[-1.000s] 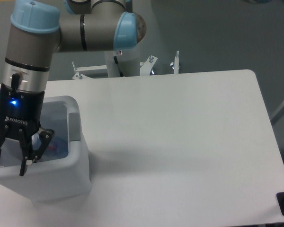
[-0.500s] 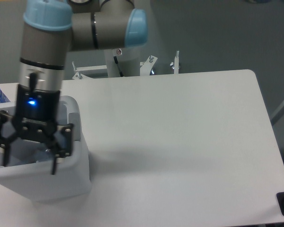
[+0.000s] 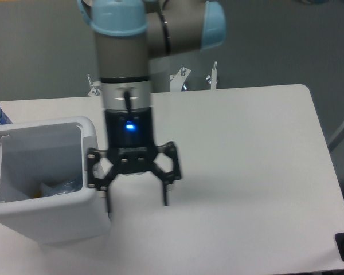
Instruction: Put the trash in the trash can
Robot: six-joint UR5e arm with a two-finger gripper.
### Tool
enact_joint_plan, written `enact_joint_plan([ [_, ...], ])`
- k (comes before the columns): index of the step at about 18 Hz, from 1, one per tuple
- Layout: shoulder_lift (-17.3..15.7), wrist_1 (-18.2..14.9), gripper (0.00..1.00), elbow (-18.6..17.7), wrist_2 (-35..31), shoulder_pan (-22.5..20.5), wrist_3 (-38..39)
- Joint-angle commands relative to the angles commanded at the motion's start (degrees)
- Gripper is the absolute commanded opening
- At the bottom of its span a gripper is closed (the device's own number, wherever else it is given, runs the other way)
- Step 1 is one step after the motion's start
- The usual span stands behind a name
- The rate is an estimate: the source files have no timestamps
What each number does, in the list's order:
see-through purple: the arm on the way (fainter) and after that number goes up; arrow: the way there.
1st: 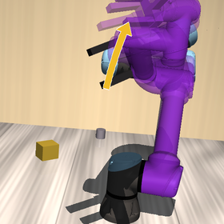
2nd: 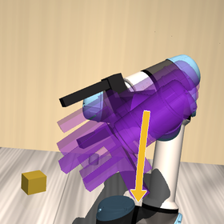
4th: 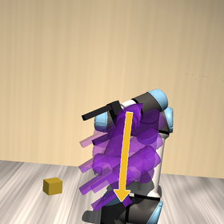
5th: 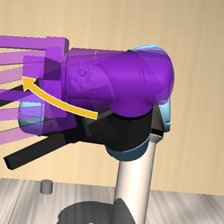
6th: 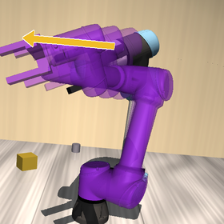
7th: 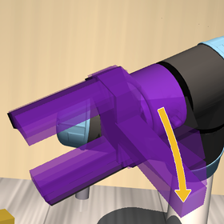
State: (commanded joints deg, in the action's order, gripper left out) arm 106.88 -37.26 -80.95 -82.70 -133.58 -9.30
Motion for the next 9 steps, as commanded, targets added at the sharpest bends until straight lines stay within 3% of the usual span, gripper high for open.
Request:
enact_joint_plan([
  [6,-0.3,-0.4,1.00,-0.1,-2.8,-4.0,-10.8],
  [9,-0.6,-2.5,1.00,0.0,-3.5,-5.6,-17.8],
])
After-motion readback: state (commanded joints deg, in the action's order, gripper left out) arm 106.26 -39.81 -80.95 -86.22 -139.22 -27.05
